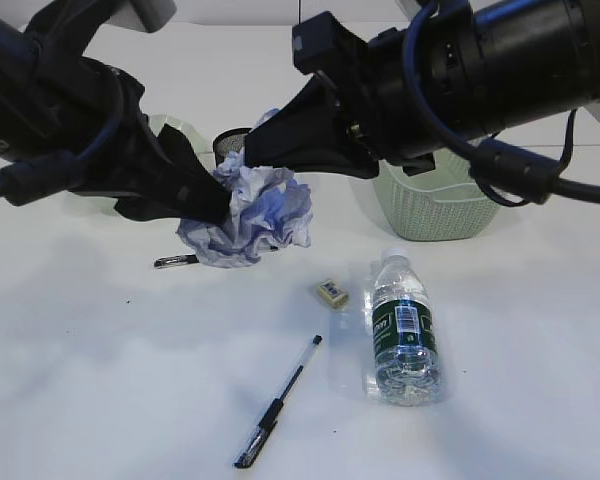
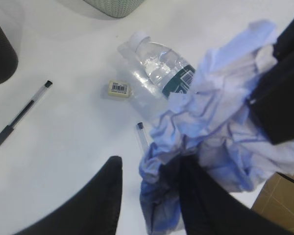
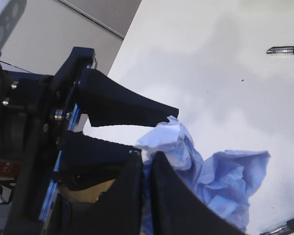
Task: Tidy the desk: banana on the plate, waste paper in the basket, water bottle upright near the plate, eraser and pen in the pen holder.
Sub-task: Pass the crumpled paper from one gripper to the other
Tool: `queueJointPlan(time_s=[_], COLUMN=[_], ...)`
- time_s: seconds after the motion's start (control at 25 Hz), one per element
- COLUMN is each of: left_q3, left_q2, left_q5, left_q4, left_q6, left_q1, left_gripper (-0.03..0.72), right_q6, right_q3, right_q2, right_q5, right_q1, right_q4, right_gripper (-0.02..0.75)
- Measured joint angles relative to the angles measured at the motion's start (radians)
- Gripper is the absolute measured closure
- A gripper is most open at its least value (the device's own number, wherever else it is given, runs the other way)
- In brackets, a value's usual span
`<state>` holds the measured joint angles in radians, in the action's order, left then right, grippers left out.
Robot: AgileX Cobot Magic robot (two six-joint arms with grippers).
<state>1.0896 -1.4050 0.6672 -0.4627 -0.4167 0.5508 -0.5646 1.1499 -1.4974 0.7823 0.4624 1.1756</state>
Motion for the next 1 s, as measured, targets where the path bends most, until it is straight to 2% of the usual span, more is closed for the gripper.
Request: queueJointPlan(time_s=[0.12,0.4,0.56,0.76,1.0], left_q3=[0.0,0.0,0.0,0.0,0.0], left_q2=[0.0,0.0,0.0,0.0,0.0], left_q5=[0.0,-0.002,-0.002,-0.004,-0.006], left_q4=[0.002,0.018,0.029,0.041,0.052], left_q6=[0.0,0.0,0.0,0.0,0.0], left_q1=[0.0,0.0,0.0,0.0,0.0], left_gripper=[0.378,0.343,0.285,0.164,0.123], right_q6=[0.0,0.0,-0.002,-0.009,-0.017], right_q3=[0.0,0.0,0.0,0.0,0.0], right_q2=[0.0,0.0,0.0,0.0,0.0], right_q5=[0.002,0.004,0.004,0.004,0.002], right_q1=[0.0,0.0,0.0,0.0,0.0], right_q4=[0.0,0.0,0.0,0.0,0.0], right_gripper=[0.731,0.731,0.732,0.732,0.732])
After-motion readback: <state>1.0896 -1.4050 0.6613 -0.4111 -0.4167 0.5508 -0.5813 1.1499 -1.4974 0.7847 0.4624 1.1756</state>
